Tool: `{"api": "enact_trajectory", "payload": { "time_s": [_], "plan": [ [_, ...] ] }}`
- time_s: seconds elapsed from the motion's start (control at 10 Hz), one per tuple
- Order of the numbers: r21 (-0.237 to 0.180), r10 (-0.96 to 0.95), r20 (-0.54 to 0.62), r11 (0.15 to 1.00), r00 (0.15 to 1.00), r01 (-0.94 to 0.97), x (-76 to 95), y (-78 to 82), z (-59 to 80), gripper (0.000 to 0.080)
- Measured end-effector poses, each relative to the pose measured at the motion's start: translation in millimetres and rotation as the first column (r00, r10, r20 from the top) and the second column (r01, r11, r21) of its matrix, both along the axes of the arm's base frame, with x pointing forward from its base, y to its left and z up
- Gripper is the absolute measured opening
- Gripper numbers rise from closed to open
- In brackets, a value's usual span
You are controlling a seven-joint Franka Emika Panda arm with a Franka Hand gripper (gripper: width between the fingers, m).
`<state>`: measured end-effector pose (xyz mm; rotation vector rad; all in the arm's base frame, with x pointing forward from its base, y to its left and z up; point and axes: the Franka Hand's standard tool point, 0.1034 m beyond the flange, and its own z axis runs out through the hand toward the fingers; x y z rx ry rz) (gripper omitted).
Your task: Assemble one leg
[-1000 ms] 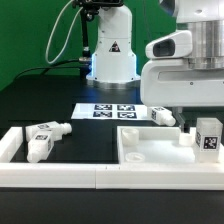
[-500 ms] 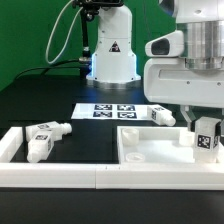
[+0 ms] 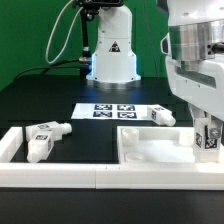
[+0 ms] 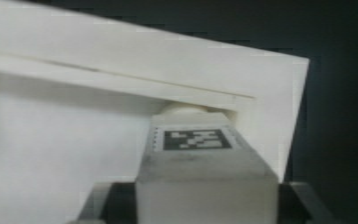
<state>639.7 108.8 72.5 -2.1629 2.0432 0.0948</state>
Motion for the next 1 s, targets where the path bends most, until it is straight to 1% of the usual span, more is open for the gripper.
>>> {"api": "enact_trajectory", "payload": {
  "time_s": [0.1,0.2,0.4,0.8,0.9,1.0],
  "plan": [
    [0.022,-0.124,-0.018,0.992,0.992,0.124,0.7,0.8,-0.1,0.0285],
    [0.034,-0.183,-0.028,0.982,0.983,0.184,1.1,-0.1,0.0,0.0285],
    [0.038,-0.281,-0.047,0.958,0.959,0.283,1.4,0.2,0.3,0.0285],
    [0.035,-0.283,-0.042,0.958,0.958,0.284,1.2,1.2,-0.5,0.0285],
    [0.035,-0.278,-0.041,0.959,0.960,0.280,1.1,1.4,-0.5,0.0530],
    [0.035,-0.262,-0.038,0.964,0.964,0.263,1.6,1.9,1.3,0.0530]
  ]
}}
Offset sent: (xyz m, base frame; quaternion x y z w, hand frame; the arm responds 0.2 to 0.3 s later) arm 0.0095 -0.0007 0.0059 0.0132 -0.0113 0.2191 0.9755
